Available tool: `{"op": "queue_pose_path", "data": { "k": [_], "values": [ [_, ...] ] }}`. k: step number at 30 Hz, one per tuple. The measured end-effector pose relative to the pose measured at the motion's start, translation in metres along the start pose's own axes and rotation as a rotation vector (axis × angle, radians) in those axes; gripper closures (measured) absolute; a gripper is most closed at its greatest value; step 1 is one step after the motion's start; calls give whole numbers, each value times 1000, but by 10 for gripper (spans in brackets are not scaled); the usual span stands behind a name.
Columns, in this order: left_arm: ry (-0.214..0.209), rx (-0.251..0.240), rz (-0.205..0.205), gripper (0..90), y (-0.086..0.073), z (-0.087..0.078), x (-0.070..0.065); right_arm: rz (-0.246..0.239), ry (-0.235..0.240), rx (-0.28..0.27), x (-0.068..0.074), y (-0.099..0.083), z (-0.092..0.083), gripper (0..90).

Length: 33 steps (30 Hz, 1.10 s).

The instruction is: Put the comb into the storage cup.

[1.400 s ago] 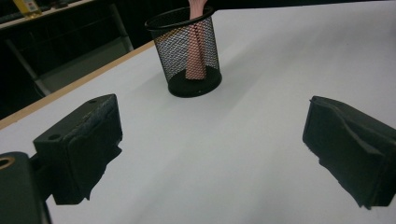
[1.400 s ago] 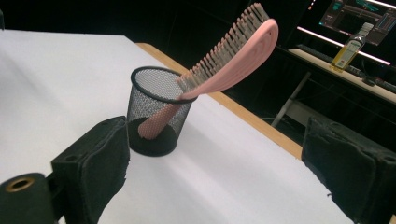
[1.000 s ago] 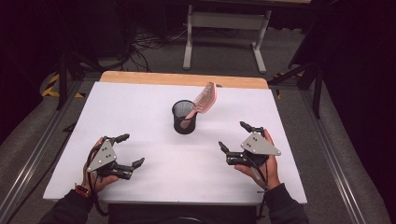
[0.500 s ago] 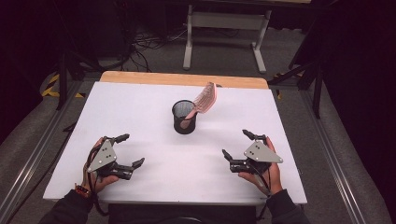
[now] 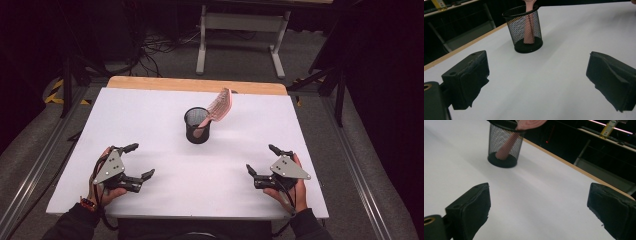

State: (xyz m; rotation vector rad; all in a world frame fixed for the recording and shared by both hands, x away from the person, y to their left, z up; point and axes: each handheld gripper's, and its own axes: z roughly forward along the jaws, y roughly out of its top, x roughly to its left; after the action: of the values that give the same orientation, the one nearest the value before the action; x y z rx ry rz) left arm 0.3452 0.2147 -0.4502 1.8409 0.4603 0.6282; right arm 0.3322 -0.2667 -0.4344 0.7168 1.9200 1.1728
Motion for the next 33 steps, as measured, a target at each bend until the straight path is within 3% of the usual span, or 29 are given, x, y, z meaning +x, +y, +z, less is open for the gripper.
{"op": "queue_pose_path", "data": {
  "k": [3,13,33],
  "values": [
    [-1,-4,-8,55,0,0,0,-7,-17,19,-2,-8,-2,52],
    [0,-6,-5,52,0,0,1,52,-23,30,-8,-27,-10,31],
    [-5,4,0,50,-1,0,0,36,-11,-15,-3,-19,-12,29]
  ]
}}
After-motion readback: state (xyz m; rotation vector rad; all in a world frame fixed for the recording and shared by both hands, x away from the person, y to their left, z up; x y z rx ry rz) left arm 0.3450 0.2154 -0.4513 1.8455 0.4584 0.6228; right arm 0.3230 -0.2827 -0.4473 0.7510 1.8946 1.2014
